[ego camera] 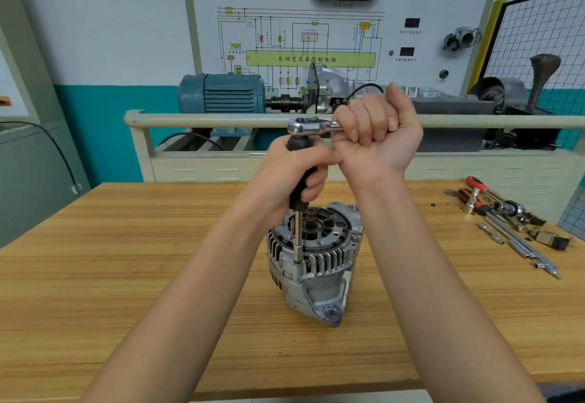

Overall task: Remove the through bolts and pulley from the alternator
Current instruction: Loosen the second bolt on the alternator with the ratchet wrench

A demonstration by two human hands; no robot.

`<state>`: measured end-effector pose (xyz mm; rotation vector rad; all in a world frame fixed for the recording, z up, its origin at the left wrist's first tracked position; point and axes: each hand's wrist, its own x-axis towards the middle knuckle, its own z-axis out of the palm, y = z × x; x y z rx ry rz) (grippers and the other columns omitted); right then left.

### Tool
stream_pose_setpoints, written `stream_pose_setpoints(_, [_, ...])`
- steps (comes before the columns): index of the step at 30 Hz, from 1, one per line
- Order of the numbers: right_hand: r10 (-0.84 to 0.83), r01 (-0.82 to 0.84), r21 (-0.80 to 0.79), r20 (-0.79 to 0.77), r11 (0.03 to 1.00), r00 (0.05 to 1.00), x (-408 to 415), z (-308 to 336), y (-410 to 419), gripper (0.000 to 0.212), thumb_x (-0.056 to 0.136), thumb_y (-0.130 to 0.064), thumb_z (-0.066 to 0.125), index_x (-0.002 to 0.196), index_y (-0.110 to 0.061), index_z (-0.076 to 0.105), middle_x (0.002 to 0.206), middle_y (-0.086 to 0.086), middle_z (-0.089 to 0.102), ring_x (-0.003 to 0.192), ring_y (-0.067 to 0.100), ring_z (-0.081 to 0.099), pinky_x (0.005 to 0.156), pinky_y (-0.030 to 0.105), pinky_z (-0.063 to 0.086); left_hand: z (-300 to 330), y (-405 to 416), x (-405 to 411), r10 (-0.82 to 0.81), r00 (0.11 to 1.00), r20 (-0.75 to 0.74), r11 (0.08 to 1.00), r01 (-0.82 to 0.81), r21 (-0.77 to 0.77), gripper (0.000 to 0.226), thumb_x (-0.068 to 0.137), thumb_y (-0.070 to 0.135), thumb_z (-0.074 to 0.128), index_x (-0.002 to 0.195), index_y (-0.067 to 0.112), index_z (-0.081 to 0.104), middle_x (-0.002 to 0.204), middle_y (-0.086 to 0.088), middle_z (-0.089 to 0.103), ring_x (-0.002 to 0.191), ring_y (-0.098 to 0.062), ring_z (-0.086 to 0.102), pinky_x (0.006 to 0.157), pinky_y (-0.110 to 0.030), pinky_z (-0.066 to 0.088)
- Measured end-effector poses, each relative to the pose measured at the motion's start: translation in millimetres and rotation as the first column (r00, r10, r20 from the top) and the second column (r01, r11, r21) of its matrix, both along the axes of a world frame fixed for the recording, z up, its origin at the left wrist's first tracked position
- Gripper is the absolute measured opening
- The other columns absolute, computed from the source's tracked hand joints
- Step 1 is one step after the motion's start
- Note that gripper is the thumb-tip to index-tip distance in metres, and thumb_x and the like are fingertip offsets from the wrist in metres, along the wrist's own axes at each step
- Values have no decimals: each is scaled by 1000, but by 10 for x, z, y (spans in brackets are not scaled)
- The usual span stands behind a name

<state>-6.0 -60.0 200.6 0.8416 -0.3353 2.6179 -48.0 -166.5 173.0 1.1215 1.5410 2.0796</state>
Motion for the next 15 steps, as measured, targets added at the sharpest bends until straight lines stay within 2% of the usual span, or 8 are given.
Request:
stream_pose_setpoints(2, [48,-47,-71,15,996,999,-36,-1,40,47,83,-15,43,36,-14,34,31,-2,25,38,10,7,37,21,19,6,27,-5,-41,999,8,999,41,-27,46,83,2,59,45,21,42,39,6,30,31,-9,23,36,-15,22])
stream_pose_setpoints(4, [10,-7,-83,36,997,999,-29,-4,35,47,83,-15,43,37,-15,34,32,-3,24,38,10,7,37,21,20,11,56,-6,-6,1000,21,999,7,-42,51,87,1,55,44,21,37,38,7,27,30,-8,20,36,-14,19])
stream_pose_setpoints(7, [-160,160,14,11,987,987,44,-24,-36,47,83,-14,42,36,-17,35,33,-4,25,37,12,11,39,22,21,26,84,10,116,992,41,993,-115,-33,52,87,0,53,45,21,30,38,6,22,31,-10,16,38,-13,16])
stream_pose_setpoints(9, [-316,323,133,-72,937,946,83,-49,-128,49,85,-11,41,37,-18,35,34,-5,26,37,11,14,41,24,23,28,111,31,228,971,76,973,-229,3,51,86,-3,51,47,21,29,38,6,22,32,-9,15,39,-13,15])
stream_pose_setpoints(11, [-483,521,205,-211,829,850,108,-82,-271,48,86,-4,42,41,-20,34,37,-5,29,37,10,20,45,26,23,25,149,59,339,935,100,939,-343,28,47,86,-3,53,51,19,30,39,6,24,32,-9,17,39,-14,15])
stream_pose_setpoints(13, [-658,730,208,-326,651,679,117,-133,-412,41,82,-4,48,46,-23,38,41,-5,33,39,10,27,47,28,23,23,185,86,449,890,75,891,-453,43,45,85,-2,56,53,17,30,44,2,26,38,-10,19,39,-17,16])
stream_pose_setpoints(15, [-770,857,212,-375,470,516,133,-176,-521,37,79,-9,52,49,-27,41,47,-7,36,43,11,29,49,32,23,17,206,100,530,848,10,847,-529,45,46,85,-2,56,53,17,29,48,1,26,45,-10,20,40,-22,17])
